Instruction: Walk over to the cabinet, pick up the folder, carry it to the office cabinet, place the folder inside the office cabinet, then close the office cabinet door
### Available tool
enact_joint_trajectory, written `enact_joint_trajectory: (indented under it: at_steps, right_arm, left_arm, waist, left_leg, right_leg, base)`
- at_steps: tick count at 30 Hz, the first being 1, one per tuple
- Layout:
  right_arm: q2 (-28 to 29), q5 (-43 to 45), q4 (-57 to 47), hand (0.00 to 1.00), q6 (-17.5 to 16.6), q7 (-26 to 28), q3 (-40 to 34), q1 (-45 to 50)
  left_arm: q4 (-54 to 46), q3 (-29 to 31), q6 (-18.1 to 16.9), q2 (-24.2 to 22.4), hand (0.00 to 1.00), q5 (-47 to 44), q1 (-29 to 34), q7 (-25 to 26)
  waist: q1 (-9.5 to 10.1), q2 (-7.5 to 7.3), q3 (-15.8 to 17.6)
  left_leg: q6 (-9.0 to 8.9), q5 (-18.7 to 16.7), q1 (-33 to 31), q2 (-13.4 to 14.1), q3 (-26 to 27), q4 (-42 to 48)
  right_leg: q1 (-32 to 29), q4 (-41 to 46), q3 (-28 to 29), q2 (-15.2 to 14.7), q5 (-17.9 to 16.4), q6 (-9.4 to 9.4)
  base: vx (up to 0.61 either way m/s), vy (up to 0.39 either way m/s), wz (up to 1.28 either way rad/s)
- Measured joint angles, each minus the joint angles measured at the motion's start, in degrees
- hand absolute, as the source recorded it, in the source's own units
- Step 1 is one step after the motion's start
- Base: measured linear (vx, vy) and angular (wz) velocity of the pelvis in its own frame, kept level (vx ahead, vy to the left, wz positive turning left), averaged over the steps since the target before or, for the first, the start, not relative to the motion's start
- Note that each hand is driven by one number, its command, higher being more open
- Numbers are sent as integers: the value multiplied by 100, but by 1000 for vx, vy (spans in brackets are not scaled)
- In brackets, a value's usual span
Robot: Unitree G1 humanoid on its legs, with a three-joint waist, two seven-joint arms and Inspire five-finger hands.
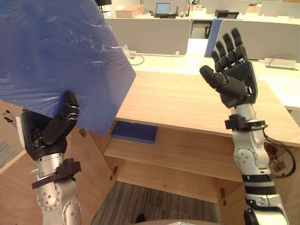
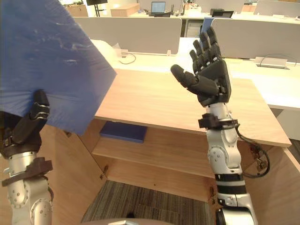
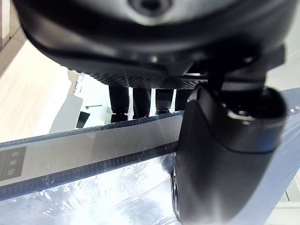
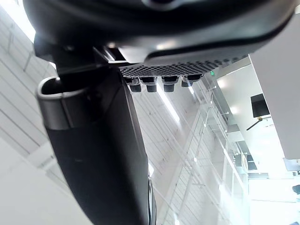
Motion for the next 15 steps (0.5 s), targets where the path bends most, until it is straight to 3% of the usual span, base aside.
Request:
enact_joint_trajectory:
  at_steps: [7, 15]
  right_arm:
    - [-263, -436, 138, 100, 10, -1, 586, -1082]
    - [-745, -429, 429, 100, 3, 53, 957, -1680]
  left_arm:
    - [236, -989, 8, 210, 0, -11, -155, -461]
    - [527, -1434, 84, 600, 0, -347, -268, -934]
  waist:
    - [-8, 0, -33]
    - [-10, 30, -64]
  left_leg:
    - [13, 11, 2, 0, 19, -20]
    - [24, 34, 2, 4, 25, -21]
  right_leg:
    - [-2, -10, 16, -4, 22, 5]
    - [-3, -20, 20, -1, 42, 4]
  base:
    - [0, 0, 0]
    - [0, 0, 0]
